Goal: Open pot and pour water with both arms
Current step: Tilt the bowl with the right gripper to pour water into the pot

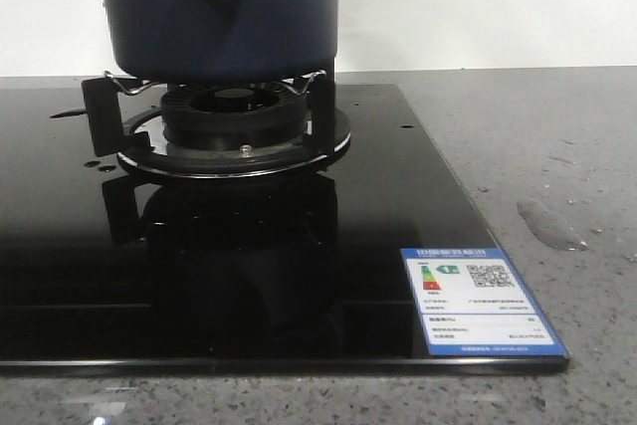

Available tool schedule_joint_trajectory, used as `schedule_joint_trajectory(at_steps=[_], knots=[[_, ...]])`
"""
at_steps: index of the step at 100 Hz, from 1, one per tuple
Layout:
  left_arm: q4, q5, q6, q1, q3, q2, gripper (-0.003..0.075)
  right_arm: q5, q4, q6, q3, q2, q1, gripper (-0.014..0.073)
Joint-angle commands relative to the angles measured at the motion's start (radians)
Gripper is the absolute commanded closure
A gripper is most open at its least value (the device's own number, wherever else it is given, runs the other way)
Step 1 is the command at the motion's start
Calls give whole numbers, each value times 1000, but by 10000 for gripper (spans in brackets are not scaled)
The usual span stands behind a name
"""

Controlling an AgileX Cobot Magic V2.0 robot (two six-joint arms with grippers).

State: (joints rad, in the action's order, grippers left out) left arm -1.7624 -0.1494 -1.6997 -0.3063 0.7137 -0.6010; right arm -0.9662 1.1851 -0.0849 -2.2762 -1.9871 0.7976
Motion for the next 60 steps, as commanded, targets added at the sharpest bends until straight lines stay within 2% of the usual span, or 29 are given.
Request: schedule_joint_trajectory(at_steps=[1,23,60], knots=[[-25,-10,9,-24,37,2,398,60,162,-8,-36,61,18,636],[-23,-2,9,-43,37,4,398,56,225,-8,-36,61,24,636],[-16,39,1,-69,37,4,398,38,236,-8,-36,61,42,636]])
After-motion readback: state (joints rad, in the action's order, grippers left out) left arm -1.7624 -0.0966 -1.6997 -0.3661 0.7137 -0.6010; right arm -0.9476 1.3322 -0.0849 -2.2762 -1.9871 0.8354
